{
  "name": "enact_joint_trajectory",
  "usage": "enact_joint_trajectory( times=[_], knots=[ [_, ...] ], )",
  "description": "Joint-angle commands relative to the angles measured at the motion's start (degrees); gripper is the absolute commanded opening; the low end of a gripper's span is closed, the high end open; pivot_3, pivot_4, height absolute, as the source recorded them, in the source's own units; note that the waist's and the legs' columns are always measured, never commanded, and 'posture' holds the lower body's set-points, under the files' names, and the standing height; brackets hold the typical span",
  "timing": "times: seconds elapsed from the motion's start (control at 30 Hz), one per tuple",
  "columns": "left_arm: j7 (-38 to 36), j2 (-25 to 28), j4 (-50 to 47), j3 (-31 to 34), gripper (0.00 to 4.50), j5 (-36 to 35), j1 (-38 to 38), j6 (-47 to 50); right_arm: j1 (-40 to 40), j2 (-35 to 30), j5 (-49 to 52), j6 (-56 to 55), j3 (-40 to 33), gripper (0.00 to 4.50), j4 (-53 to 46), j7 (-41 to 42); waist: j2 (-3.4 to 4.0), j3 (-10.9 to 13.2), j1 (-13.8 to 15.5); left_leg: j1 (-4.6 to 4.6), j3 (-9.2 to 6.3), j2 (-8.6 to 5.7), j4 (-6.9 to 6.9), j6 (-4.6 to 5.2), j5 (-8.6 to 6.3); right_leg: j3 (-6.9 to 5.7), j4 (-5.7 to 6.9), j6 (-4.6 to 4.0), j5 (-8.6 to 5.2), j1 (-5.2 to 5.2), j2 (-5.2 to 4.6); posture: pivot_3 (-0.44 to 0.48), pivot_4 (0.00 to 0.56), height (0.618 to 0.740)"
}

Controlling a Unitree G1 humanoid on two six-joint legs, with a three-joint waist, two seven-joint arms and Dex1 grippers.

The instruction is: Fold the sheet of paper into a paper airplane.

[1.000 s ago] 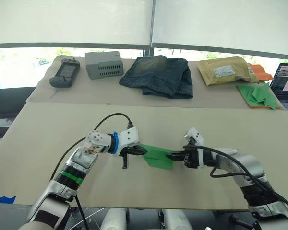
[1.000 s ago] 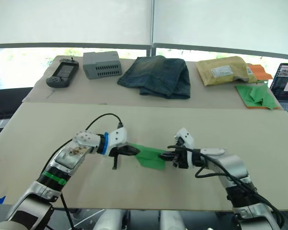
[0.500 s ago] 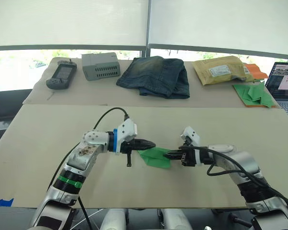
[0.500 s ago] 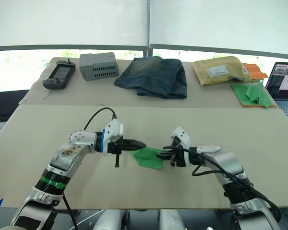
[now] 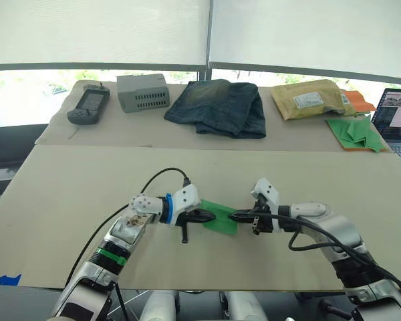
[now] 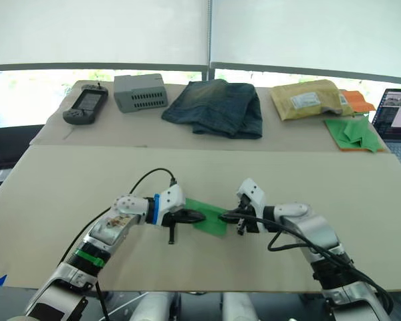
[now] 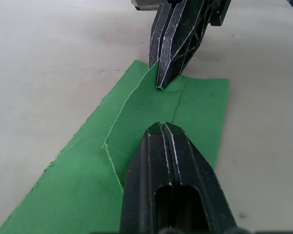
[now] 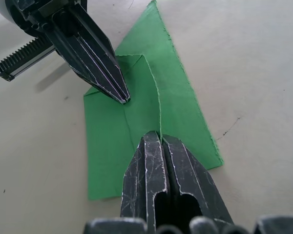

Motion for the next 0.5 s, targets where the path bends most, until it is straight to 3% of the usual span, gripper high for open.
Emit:
enact_joint_trajectory(
  times=[0.03, 0.33, 0.5],
  knots=[
    [1.64, 0.19, 1.69, -0.15, 0.0, 2.04, -0.87, -0.15, 2.0, -0.97, -2.22, 1.2, 1.26, 0.04, 1.17, -1.03, 0.02, -0.03, 0.0, 0.0, 0.0, 0.0, 0.0, 0.0, 0.0, 0.0, -0.01, 0.0, 0.0, 0.0, 0.0, 0.0, 0.15, 0.728],
    [5.07, -0.61, 6.14, 0.66, 0.0, 2.27, -1.88, 3.61, 1.56, 0.0, -3.27, -1.78, 1.09, 0.04, 1.53, -1.77, 0.01, -0.5, 0.01, 0.03, -0.01, 0.0, -0.01, 0.0, 0.0, 0.0, -0.04, 0.02, -0.02, 0.03, 0.0, 0.0, 0.15, 0.728],
    [4.26, -0.47, 5.04, 0.16, 0.0, 1.85, -0.6, 4.16, 0.58, -1.19, -3.57, -6.29, -2.84, 1.65, -0.8, -2.81, 0.03, -0.51, -0.01, 0.03, 0.0, 0.0, -0.02, 0.0, 0.0, 0.0, -0.04, 0.03, -0.02, 0.03, 0.0, 0.0, 0.15, 0.728]
  ],
)
